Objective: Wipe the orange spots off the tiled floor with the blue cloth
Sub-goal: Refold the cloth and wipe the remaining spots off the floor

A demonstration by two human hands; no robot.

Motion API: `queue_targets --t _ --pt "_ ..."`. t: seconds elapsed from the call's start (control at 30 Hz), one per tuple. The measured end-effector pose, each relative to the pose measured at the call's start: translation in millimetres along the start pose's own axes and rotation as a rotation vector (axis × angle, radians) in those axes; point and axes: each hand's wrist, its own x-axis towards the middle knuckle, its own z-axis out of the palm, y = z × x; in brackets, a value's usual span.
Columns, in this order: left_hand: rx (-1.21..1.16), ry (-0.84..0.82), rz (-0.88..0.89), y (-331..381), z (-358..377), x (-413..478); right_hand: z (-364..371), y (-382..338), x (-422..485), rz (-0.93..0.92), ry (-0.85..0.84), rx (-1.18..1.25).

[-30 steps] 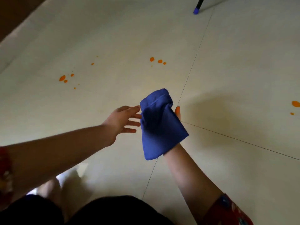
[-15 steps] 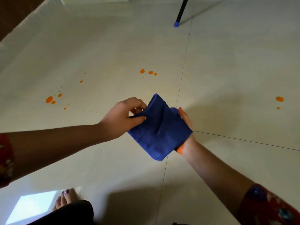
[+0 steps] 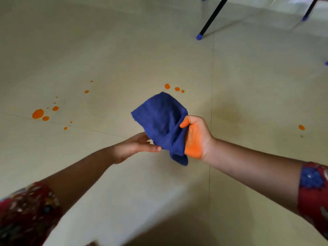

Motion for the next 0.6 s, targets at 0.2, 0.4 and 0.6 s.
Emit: queue_targets --t 0.2,0.4,0.6 --pt "-0.233 0.238 0.261 6.9 -37.1 -15.6 34.3 -10.6 26.8 -0.166 -0.067 0.087" --pt "-0.018 0.177 -0.007 -3.8 -53.2 -27.8 53.7 11.5 33.4 -0.085 -0.093 0.035" --pt "-0.224 0.431 0.097 3.6 -47.1 -56.5 47.8 14.6 5.4 -0.021 0.225 -0.508"
